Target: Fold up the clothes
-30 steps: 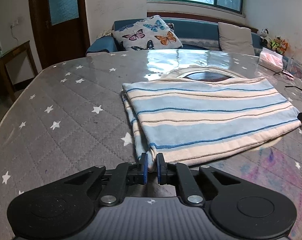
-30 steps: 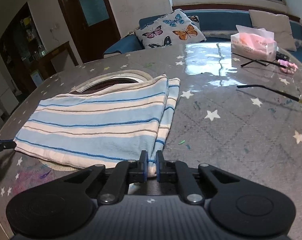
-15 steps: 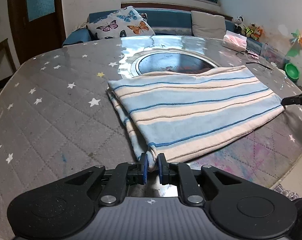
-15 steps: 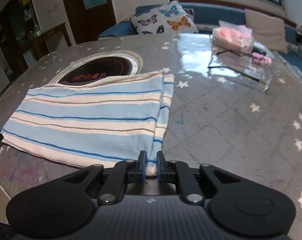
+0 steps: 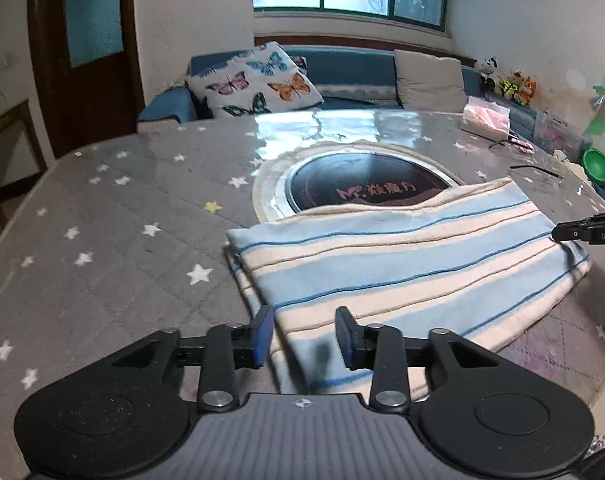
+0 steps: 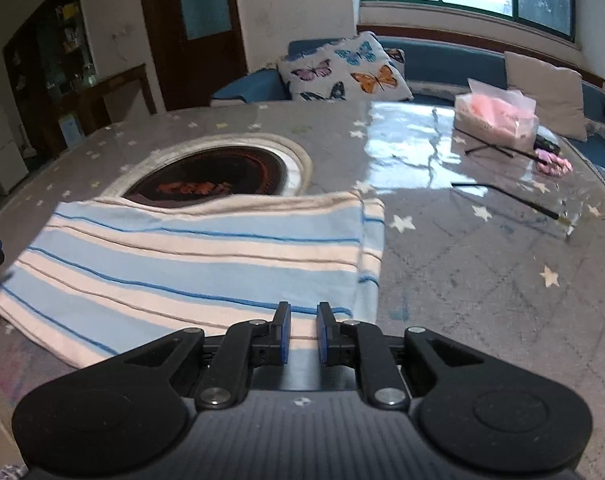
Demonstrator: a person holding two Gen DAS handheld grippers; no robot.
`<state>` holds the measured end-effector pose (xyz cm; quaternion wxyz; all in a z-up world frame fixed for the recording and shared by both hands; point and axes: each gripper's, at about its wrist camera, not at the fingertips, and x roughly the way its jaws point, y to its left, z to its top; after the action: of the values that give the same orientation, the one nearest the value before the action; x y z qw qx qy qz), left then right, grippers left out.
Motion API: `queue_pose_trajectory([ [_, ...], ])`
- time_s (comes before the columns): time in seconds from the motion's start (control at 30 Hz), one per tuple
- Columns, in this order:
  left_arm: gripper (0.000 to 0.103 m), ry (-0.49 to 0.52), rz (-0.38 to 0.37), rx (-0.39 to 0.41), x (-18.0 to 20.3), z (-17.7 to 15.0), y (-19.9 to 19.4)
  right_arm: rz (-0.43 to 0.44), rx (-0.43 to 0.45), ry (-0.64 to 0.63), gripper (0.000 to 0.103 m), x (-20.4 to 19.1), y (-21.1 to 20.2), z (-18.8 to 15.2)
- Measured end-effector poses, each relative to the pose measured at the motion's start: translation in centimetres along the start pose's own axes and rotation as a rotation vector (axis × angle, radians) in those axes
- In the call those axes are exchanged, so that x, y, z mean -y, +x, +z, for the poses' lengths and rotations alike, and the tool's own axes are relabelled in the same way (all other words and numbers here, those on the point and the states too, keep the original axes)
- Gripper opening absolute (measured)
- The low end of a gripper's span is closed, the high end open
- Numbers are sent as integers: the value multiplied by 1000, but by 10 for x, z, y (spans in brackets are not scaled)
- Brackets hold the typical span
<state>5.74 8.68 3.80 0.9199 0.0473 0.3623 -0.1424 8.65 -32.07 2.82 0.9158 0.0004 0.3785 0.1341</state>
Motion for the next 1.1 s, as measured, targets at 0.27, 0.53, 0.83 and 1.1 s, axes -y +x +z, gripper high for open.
queue_pose_trajectory([
  [0.27,29,-4,8,-37,-4,9,24,-43,1,6,15,15,1,10],
  [0.53,29,-5,5,-14,0,34,46,3,55,-22,23,1,33,46],
  [0.83,30,-49,57,-58,-21,36,78,-35,21,25,22,16,70,54],
  [1.1,30,-68,50,-41,-18,51,81,4,30,24,24,11,71,65],
])
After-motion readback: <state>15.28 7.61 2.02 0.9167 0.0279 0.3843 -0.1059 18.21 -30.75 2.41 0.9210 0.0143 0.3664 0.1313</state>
